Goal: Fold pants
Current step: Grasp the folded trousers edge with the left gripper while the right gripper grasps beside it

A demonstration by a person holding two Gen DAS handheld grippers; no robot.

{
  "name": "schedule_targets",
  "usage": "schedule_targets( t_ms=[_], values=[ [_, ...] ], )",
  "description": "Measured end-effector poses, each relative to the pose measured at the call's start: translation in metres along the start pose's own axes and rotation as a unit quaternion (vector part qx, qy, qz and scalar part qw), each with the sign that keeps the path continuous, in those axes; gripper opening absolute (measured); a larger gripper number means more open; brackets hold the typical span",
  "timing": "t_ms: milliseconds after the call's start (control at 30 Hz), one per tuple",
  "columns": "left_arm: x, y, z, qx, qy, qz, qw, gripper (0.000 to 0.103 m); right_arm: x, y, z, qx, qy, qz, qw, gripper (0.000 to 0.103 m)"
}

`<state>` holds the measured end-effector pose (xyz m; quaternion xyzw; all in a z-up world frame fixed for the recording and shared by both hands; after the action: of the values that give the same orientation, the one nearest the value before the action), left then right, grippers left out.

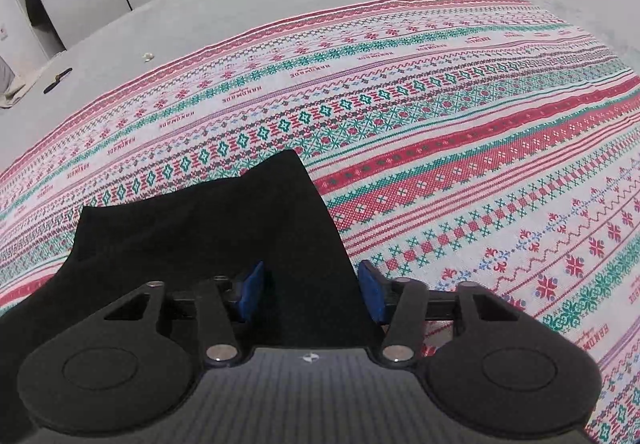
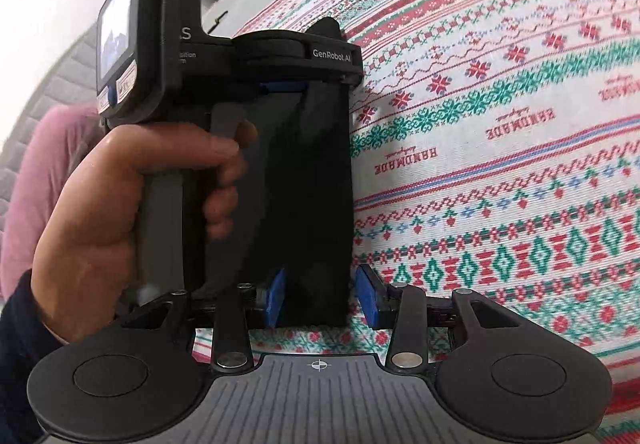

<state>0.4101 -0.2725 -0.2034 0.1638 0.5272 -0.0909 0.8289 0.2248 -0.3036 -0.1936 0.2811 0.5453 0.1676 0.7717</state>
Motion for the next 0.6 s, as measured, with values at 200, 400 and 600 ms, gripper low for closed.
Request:
schedule_targets(
  t_ms=[200, 400, 600],
  values=[
    [0.001, 0.003, 0.007, -0.005, 0.007, -0.014, 0.9999, 0.026, 0.004, -0.008, 0.004, 0.023, -0.014, 0.037, 0.999, 0.037],
    [-0.006, 0.018, 0.014, -0.048, -0.028, -0.042, 0.9976, 0.024, 0.003, -0.006, 0.002, 0.011, -0.043, 0.005, 0.999, 0.011],
    [-0.037, 0.017, 0.034, -0.092, -0.065, -0.044, 0.9926, 0.023, -0.035, 0.017, 0.007, -0.032, -0.105, -0.018, 0.994, 0.007]
  ],
)
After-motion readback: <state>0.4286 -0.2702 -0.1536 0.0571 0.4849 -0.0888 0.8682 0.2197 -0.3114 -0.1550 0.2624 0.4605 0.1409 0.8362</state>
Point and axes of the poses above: each gripper's, at about its wrist camera, not at the fingertips, and x roughly the way its jaws point, y to its left, z to its top, the point moved 7 cm from there along x, roughly the way its jaws point, and after that the axes turned 10 degrees about y, right-handed, at the moved point
